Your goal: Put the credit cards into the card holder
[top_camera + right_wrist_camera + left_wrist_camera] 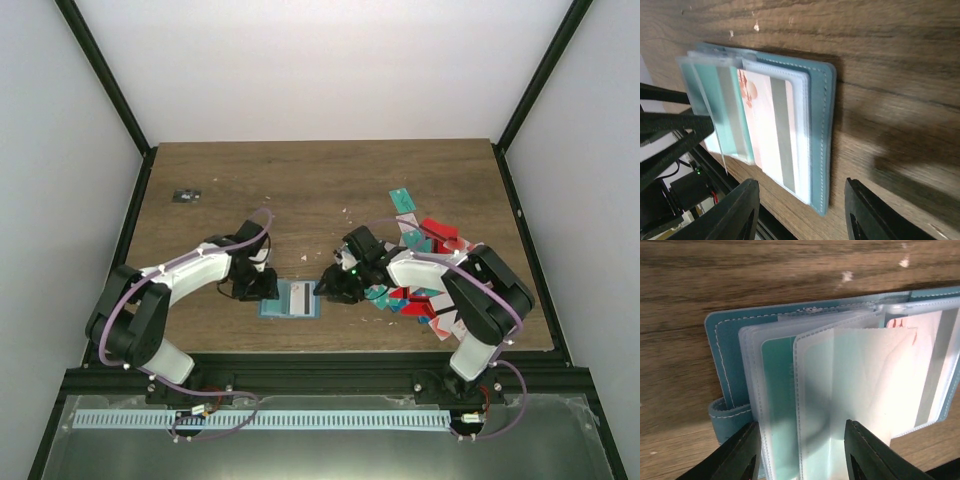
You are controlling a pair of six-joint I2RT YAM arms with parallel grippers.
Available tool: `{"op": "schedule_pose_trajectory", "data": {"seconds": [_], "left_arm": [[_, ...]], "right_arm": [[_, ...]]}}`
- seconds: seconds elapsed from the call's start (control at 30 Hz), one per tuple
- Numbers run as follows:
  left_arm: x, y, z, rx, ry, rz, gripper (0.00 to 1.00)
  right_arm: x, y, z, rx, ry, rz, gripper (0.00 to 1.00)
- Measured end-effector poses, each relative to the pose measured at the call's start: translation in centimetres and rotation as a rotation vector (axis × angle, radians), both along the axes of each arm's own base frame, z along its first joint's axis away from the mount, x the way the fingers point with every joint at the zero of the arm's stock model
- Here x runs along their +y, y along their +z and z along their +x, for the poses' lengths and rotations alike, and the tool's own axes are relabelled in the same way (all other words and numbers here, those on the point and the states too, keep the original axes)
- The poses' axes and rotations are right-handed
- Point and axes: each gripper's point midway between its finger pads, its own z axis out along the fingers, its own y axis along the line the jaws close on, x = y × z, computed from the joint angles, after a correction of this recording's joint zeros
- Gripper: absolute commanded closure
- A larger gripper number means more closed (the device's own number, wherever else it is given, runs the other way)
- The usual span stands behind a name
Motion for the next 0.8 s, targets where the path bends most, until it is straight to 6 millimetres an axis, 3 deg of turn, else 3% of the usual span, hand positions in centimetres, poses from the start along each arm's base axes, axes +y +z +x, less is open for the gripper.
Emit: {"op": "schedule_pose_trajectory", "data": {"seconds": [0.37, 0.6, 0.8], "left_arm": [[-3.8, 0.0, -1.7, 0.033, -0.039, -0.122, 0.57], [-3.8, -0.8, -1.8, 0.047, -0.036, -0.113, 0.66], [-3.8, -1.0, -1.7, 0.046, -0.033, -0.11, 0.75]], "right_arm": [[-1.1, -0.3, 1.0, 0.007, -0.041, -0.008, 0.51], [-1.3, -1.0, 1.1, 0.011, -0.04, -0.023, 0.5], [-2.3, -0.4, 1.0, -0.035, -0.032, -0.068, 0.46]]}}
